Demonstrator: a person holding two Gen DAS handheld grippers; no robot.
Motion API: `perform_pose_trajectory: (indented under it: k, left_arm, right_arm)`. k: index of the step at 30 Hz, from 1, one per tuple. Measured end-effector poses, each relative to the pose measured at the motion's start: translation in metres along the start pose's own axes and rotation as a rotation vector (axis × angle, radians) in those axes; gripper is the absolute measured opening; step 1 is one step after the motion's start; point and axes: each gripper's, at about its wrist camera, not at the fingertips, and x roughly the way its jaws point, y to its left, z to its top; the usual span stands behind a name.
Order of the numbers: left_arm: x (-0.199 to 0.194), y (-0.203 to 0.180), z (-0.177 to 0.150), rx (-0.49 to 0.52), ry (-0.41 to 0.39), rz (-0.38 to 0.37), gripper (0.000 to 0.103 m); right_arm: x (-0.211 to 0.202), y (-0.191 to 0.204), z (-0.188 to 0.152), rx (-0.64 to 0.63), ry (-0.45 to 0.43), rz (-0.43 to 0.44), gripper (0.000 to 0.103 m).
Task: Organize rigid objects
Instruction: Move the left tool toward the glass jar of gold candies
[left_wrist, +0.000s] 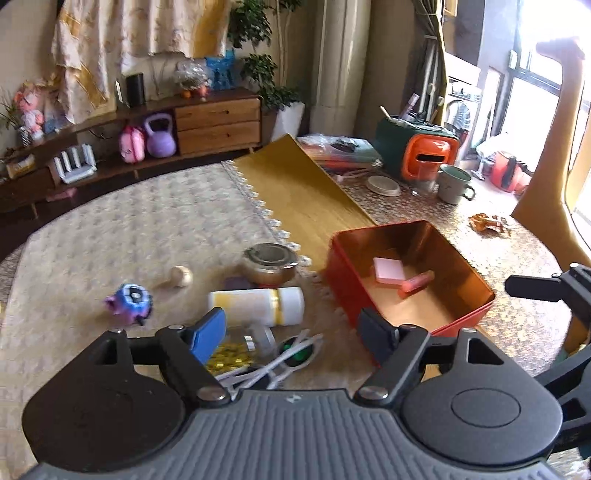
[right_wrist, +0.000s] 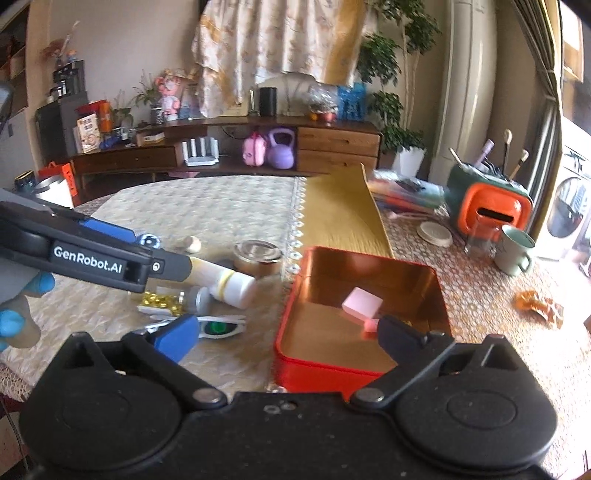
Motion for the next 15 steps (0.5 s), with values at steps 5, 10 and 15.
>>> perform_pose_trajectory:
  k: [5,10,15]
  left_arm:
    - [-0.010,0.014,-0.011,0.010,-0.042,0.041,0.084]
    - [-0.011,0.032,-0.017,-0.024,-0.042,0.068,0.084]
    - [-0.009,0.052,-0.023,-0.070,-0.029,0.077,0.084]
  right_arm:
    - [0.003,0.014,-0.003,-0.006,-0.001,0.026,0.103]
    - [0.011,0.026,-0.010,0.011,0.014,0.068,0.103]
    - [0.016,0.043,-0.016,-0.015,0.025,0.098,0.103]
